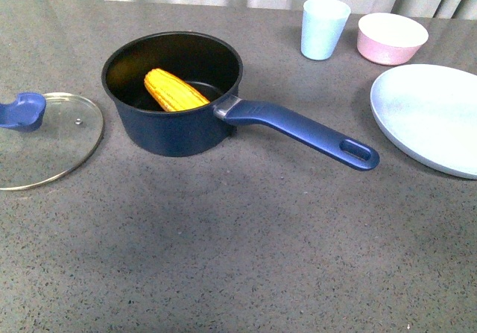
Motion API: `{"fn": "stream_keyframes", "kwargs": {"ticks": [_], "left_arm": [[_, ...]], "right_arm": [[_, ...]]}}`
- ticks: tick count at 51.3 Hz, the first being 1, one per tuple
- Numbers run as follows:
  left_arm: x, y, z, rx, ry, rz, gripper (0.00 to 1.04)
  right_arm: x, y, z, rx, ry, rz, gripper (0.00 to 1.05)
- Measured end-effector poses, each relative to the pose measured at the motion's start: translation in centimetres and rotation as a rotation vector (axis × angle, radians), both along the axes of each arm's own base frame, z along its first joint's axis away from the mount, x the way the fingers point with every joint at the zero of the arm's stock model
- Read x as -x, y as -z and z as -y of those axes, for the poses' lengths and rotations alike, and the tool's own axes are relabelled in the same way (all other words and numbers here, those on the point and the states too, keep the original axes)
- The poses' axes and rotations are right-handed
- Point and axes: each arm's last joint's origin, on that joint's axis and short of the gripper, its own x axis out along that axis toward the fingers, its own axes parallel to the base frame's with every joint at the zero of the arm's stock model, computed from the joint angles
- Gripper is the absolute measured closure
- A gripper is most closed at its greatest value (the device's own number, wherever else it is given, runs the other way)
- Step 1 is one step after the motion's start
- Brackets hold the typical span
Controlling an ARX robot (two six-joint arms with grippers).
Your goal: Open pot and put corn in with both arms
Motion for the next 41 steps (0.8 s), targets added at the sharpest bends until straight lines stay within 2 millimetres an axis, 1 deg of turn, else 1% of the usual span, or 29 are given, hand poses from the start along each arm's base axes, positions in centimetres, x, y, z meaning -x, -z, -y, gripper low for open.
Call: {"fn": "stream_keyframes", "kwargs": {"ticks": [4,6,9,10,17,32,41], "left_arm": [[0.0,0.0,0.0,0.0,0.001,0.0,0.09],[0.0,0.0,0.0,0.0,0.002,0.0,0.09],[0.0,0.0,0.0,0.0,0.002,0.0,0.09],[0.0,0.0,0.0,0.0,0.002,0.0,0.09],[0.0,0.0,0.0,0.0,0.001,0.0,0.09],[0.0,0.0,0.0,0.0,0.002,0.0,0.09],[0.0,0.0,0.0,0.0,0.002,0.0,0.09]], "right_arm": [[1.5,0.9,1.5,0.01,0.001,0.002,0.59],[2.4,1.5,2.5,0.016,0.0,0.005,0.69],[3.2,2.1,3.5,0.023,0.007,0.0,0.8],[3.4,2.2,3.6,0.024,0.009,-0.001,0.82],[4.9,3.3,4.9,0.028,0.002,-0.004,1.03],[8.2,5.1,7.3,0.03,0.008,-0.004,1.03],[9.4,5.6,8.0,0.029,-0.003,-0.004,1.03]]}}
